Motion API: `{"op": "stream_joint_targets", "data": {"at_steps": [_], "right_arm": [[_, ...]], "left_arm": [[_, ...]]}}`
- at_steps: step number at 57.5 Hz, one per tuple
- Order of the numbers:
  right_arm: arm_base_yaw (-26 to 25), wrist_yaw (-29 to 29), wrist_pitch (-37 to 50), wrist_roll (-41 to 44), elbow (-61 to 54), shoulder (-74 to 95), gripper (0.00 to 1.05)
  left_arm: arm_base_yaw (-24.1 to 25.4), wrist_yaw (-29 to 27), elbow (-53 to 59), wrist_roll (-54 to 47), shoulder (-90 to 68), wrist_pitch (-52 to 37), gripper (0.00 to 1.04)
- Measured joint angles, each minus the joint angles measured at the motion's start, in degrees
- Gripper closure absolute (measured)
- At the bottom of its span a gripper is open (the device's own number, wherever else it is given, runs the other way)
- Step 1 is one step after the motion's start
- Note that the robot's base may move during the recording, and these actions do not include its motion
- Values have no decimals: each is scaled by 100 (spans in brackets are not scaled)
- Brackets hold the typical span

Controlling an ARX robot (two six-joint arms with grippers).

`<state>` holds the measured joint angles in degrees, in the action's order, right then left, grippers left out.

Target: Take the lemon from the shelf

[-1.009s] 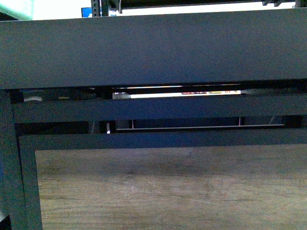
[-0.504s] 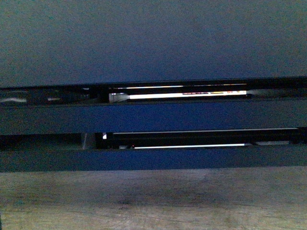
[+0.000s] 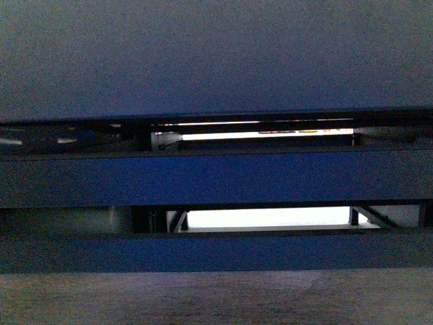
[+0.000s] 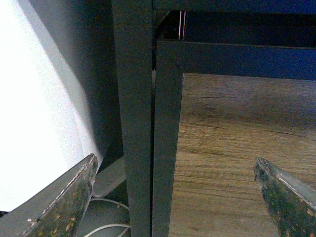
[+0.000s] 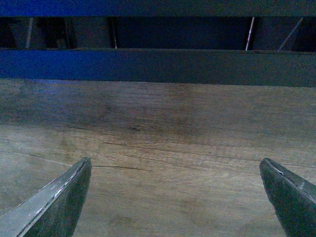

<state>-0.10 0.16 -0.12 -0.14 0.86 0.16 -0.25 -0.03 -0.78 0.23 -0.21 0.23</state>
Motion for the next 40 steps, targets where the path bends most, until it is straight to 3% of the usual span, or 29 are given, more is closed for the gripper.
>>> {"op": "stream_joint_targets", "data": {"at_steps": [40], "right_arm": [[0,2,2,2,0,-4,2]], "left_arm": [[0,2,2,4,2,0,8]]}}
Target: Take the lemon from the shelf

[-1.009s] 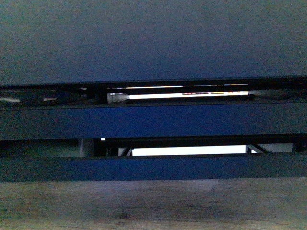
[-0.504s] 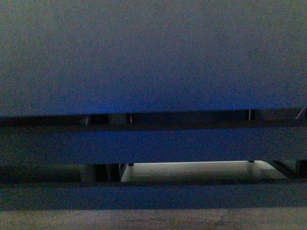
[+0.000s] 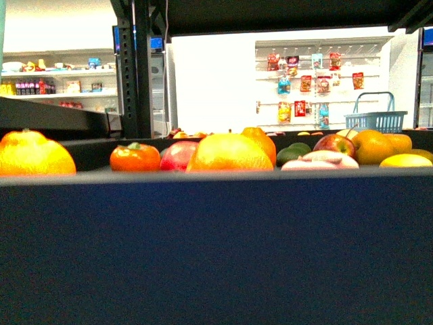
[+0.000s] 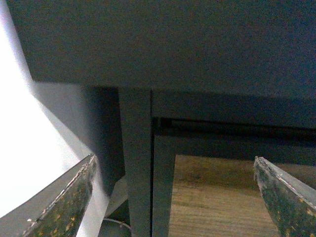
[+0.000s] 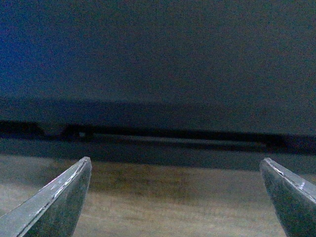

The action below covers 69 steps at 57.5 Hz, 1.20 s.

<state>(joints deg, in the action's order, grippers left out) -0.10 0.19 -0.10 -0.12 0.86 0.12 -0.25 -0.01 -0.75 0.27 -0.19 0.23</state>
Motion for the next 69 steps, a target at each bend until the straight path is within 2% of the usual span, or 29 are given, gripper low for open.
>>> {"op": "stream_joint_targets", "data": {"at_steps": [69], "right_arm": [[0,2,-2,-2,0,2,2]], "left_arm": [[0,2,0,-7,0,0,8]]}}
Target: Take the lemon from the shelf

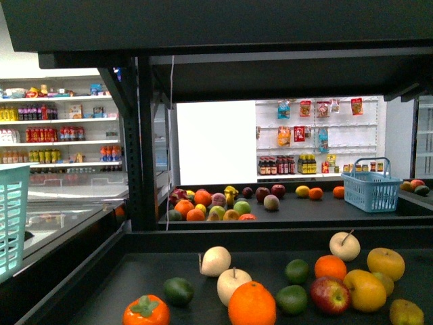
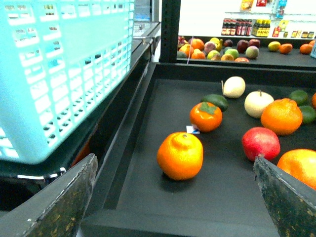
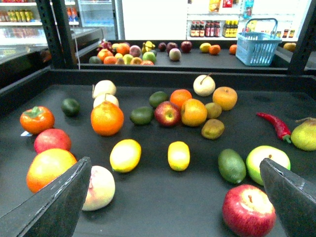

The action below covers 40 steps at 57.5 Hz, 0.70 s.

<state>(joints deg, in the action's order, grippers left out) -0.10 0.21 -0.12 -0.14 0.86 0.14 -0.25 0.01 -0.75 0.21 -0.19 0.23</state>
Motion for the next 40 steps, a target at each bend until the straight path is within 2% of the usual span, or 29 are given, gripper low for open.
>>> {"op": "stream_joint_targets", "data": {"at_steps": [40], "right_arm": [[0,-4,2,0,0,0,2]], "left_arm": [[0,-2,-2,2,0,0,8]]}}
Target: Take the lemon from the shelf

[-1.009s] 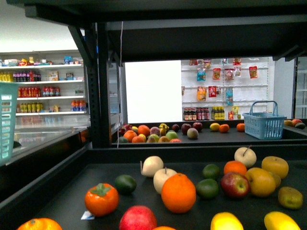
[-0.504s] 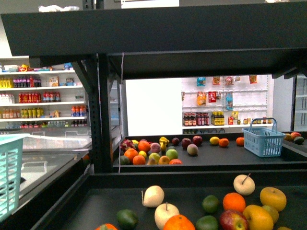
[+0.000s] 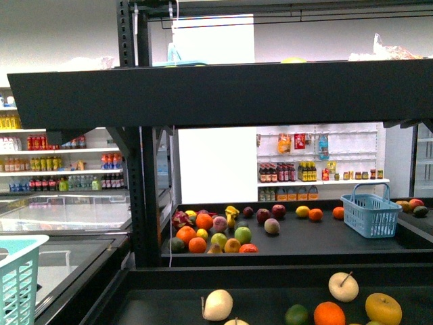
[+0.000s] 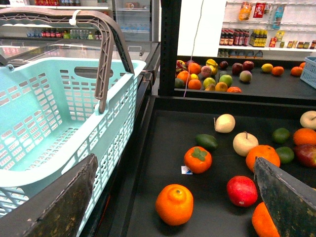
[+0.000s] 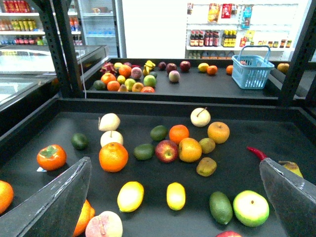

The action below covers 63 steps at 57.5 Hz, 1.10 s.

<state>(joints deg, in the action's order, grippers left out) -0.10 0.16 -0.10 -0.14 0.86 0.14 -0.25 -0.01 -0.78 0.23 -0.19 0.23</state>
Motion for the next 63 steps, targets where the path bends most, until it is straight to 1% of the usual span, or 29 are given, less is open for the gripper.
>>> {"op": "stream_joint_targets", "data": {"at_steps": [7,10,12,16,20,23,28,33,34,37,40,45,51,63], "right_arm": [[0,2,0,0,0,0,2],[0,0,0,0,0,0,2],[0,-4,0,0,0,0,2],[0,2,0,0,0,0,2],[0,4,0,0,2,0,2],[0,2,0,0,0,0,2],[0,0,0,0,0,0,2],[0,2,0,0,0,0,2],[0,2,0,0,0,0,2],[0,2,0,0,0,0,2],[0,2,0,0,0,0,2],[0,2,0,0,0,0,2],[0,2,0,0,0,0,2],[0,2,0,0,0,0,2]], "left_arm": [[-4,-35,-2,57,-9,15,8],[-109,-439,-149,682,-208,520,8],[-125,-514,-197,994,-358,680,8],[-149,-461,-330,1897,-822,702,8],[-136,-282,-634,2312,-1368,450,8],[-37,-31,-938,2544,-1840,197,8],[400,555,-1646,2992,-2789,-11,8],[1204,1510,-2524,3681,-3895,162,8],[1473,1812,-2780,3928,-4214,251,8],[2000,2306,-3261,4409,-4857,332,8],[2444,2586,-3670,4634,-5425,323,8],[2903,2776,-4155,4892,-6146,317,8],[3099,2903,-4516,5156,-6911,-4,8],[3034,3029,-5010,5971,-8072,-1200,8]]}}
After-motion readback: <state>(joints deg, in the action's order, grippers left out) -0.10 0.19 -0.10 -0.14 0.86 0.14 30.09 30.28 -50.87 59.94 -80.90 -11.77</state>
